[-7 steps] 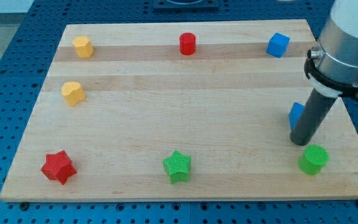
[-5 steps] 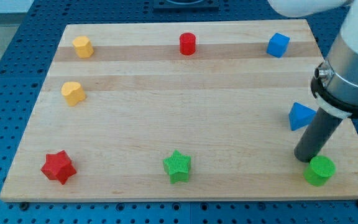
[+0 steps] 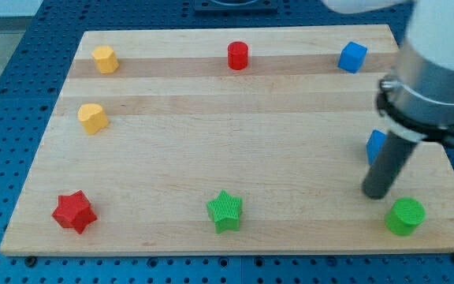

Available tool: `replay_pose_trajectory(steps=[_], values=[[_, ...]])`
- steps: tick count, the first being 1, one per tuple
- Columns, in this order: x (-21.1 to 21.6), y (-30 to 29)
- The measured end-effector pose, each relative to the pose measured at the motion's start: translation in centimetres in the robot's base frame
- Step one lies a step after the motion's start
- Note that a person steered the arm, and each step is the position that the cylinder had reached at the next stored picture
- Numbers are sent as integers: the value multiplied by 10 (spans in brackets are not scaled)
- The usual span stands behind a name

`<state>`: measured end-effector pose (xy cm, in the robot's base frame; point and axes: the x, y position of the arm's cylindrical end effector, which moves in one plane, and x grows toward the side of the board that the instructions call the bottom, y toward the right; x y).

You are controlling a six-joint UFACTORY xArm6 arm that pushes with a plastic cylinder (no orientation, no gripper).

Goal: Push the blue triangle towards the blue cube

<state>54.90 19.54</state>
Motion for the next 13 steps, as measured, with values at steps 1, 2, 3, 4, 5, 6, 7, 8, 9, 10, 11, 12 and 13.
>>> replay_pose_trajectory(steps=[1, 2, 3, 4, 5, 6, 7, 8, 9, 10, 11, 12, 13], values=[[0, 29], [0, 29], [0, 28], [-37, 7], [-62, 4], [-115, 4], [-118, 4], [-118, 4], [-105, 10], [-99, 62], [-153, 71], [-200, 37], [-200, 14]])
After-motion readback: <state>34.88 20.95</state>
